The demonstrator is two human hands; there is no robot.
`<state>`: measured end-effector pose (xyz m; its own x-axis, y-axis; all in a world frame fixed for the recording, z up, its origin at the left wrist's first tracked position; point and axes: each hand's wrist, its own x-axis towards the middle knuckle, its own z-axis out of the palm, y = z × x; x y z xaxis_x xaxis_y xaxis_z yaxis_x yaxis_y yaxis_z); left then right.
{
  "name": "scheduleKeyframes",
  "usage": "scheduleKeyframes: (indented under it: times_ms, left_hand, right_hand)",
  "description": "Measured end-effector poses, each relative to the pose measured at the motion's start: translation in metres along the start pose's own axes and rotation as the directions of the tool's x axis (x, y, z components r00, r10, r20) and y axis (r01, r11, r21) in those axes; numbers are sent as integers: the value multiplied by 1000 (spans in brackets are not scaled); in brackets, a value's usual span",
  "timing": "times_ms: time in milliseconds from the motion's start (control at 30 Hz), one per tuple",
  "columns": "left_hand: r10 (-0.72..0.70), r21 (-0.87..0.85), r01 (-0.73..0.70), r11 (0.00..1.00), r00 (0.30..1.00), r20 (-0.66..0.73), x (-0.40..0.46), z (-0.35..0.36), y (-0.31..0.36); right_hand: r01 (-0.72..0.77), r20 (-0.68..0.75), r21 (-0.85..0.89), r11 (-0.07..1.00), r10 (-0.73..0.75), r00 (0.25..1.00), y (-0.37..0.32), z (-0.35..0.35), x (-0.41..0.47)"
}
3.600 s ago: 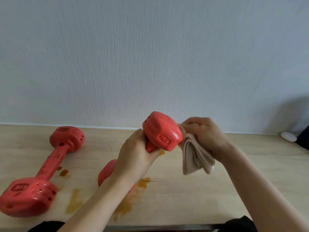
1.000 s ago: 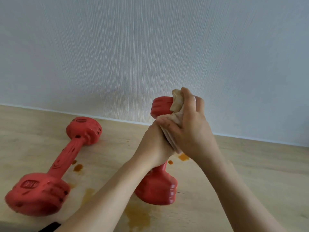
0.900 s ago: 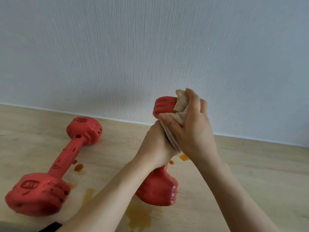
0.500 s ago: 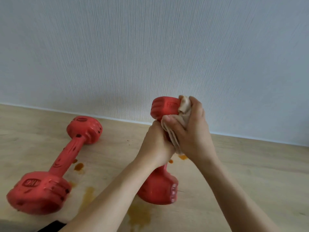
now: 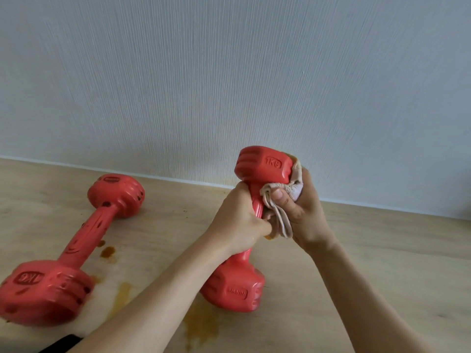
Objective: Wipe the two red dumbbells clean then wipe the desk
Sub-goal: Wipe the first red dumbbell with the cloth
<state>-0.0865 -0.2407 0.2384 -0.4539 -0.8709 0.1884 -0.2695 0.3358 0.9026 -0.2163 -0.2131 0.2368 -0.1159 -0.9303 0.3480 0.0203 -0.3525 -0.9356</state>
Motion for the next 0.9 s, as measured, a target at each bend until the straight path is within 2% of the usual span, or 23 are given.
scheduleKeyframes:
  times_ms: [100,200,300,433,533,600,633,667,733,800,900]
  left_hand:
    - [-46,-62,51,997,996,76,-1,2,-2]
    - [-34,-167,62,984,985,169,-4,1,3]
    - [26,-217,29,976,969,245,-6,-4,11]
    - [51,-172,-3,985,960,275,-8,-9,21]
    - [-4,-18,9,1000,970,244,-9,-9,26]
    - [-27,152,7,988,991,134,-14,-8,28]
    - [-14,298,1,955,999,44,-19,-7,28]
    - [18,477,6,879,999,-45,-25,-5,27]
    - [87,728,18,685,991,-106,-40,-2,28]
    - [128,764,-6,645,987,-100,-46,2,23]
    - [181,706,-39,707,975,-128,-40,-2,14]
  right_hand:
    - [-103,88,128,986,92,992,2,-7,-1]
    - [-119,121,185,976,98,988,2,-13,-2]
    - [-56,26,155,986,53,998,-1,-11,-4]
    - [54,-134,44,998,-48,990,-11,-4,-6]
    - [69,-206,82,994,-51,977,-14,0,-9]
    - [73,-244,76,994,-53,968,-15,2,-11]
    - [80,-264,64,995,-60,963,-16,3,-12]
    - [82,-283,52,995,-63,957,-17,3,-12]
    - [64,-338,-2,998,-61,939,-21,5,-14]
    - [52,-392,-109,993,-91,916,-25,11,-16]
    - [49,-442,-302,952,-185,878,-31,28,-20]
